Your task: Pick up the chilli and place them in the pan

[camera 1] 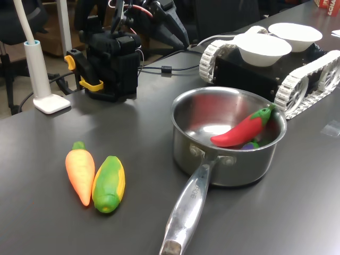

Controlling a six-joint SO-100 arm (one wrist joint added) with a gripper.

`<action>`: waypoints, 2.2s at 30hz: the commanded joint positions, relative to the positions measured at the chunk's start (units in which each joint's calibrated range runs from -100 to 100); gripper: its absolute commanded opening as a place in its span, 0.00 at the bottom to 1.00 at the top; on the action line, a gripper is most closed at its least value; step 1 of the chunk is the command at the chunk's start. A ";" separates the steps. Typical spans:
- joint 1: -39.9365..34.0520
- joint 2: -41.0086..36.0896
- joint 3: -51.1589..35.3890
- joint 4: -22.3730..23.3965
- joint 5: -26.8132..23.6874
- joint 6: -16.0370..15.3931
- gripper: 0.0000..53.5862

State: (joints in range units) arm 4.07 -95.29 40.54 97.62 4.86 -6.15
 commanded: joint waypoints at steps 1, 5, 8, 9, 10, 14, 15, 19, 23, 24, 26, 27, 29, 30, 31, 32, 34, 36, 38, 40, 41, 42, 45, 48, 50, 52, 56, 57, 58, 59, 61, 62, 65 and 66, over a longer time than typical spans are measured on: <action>-2.69 -0.16 0.85 0.42 0.88 0.19 0.00; -4.87 -0.16 5.39 -0.61 0.39 0.19 0.00; -4.87 -0.16 9.66 -2.57 0.05 0.19 0.00; -4.53 -0.16 11.21 -3.50 -0.05 0.19 0.00; -4.30 -0.16 12.66 -4.44 -0.05 0.19 0.00; -2.12 -0.16 18.57 -8.37 0.29 0.27 0.00; -1.78 -0.16 19.93 -9.22 0.29 0.35 0.00; -0.63 -0.16 24.29 -11.86 -0.24 1.95 0.00; -0.40 -0.16 27.84 -13.65 -0.78 5.48 0.00; -0.06 -0.16 28.93 -14.00 -0.63 5.48 0.00; -0.06 -0.16 30.83 -15.10 -0.68 6.07 0.00; -0.06 -0.16 32.01 -16.30 -0.73 6.32 0.00; -0.06 -0.16 34.83 -19.11 -0.93 7.08 0.00; -0.06 -0.16 35.01 -19.37 -0.93 7.08 0.00; 0.29 -0.16 35.01 -19.37 -1.22 7.08 0.00; 0.98 -0.16 35.10 -19.37 -1.56 7.08 0.00; 1.43 -0.16 35.10 -19.37 -1.76 7.08 0.00; 1.55 -0.16 35.10 -19.28 -1.90 7.08 0.00; 2.81 -0.16 35.10 -19.20 -2.59 7.08 0.00; 4.53 -0.16 35.10 -19.20 -3.57 6.99 0.00; 5.45 -0.16 35.10 -19.20 -4.00 6.99 0.00; 6.14 -0.16 35.10 -19.20 -4.35 6.91 0.00; 6.25 -0.16 35.10 -19.20 -4.44 6.91 0.00; 6.02 -0.16 35.20 -19.20 -4.35 6.91 0.00; 6.02 -0.16 35.20 -19.20 -4.40 6.91 0.00; 6.02 -0.16 35.20 -19.20 -4.54 6.91 0.00; 5.79 -0.16 35.20 -19.20 -4.05 6.91 0.00; 5.79 -0.16 35.20 -19.20 -4.05 6.91 0.00; 5.79 -0.16 35.20 -19.20 -4.20 6.91 0.00; 5.79 -0.16 35.20 -19.20 -4.40 6.91 0.00; 6.82 -0.16 35.20 -19.20 -4.93 6.91 0.00; 6.94 -0.16 35.20 -19.20 -4.98 6.91 0.00; 6.94 -0.16 35.20 -19.20 -4.79 6.91 0.00; 6.82 -0.16 35.20 -19.20 -4.64 6.82 0.00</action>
State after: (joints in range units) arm 10.23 -94.61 76.56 81.30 0.37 0.09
